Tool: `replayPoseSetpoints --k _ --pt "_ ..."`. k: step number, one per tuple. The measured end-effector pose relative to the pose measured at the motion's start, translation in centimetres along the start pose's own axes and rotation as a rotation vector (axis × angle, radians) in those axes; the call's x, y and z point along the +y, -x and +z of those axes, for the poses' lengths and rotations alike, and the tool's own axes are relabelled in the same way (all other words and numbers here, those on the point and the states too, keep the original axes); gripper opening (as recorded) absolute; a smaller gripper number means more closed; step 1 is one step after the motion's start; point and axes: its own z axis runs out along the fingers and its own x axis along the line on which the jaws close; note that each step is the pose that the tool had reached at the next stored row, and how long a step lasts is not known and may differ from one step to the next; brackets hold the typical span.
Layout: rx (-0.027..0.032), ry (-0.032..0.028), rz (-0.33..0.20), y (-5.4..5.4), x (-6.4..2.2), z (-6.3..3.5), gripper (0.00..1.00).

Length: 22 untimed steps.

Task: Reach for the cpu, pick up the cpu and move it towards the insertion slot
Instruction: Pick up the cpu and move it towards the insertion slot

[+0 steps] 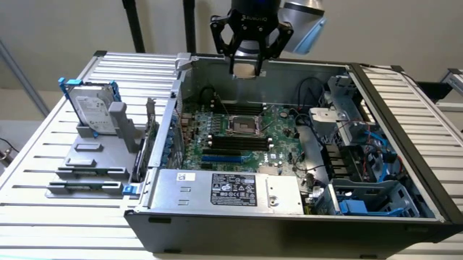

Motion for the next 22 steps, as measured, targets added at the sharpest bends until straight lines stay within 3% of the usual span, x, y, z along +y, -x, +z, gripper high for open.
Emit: replayPoseSetpoints --k 12,18,22 --pt "-0.0035 0.0002 0.016 0.9 1.27 0.34 0.55" --pt "-0.0198 0.0002 0.020 1.0 1.91 0.45 0.55" --pt "-0.0273 0.0004 0.023 1.0 2.29 0.57 0.55"
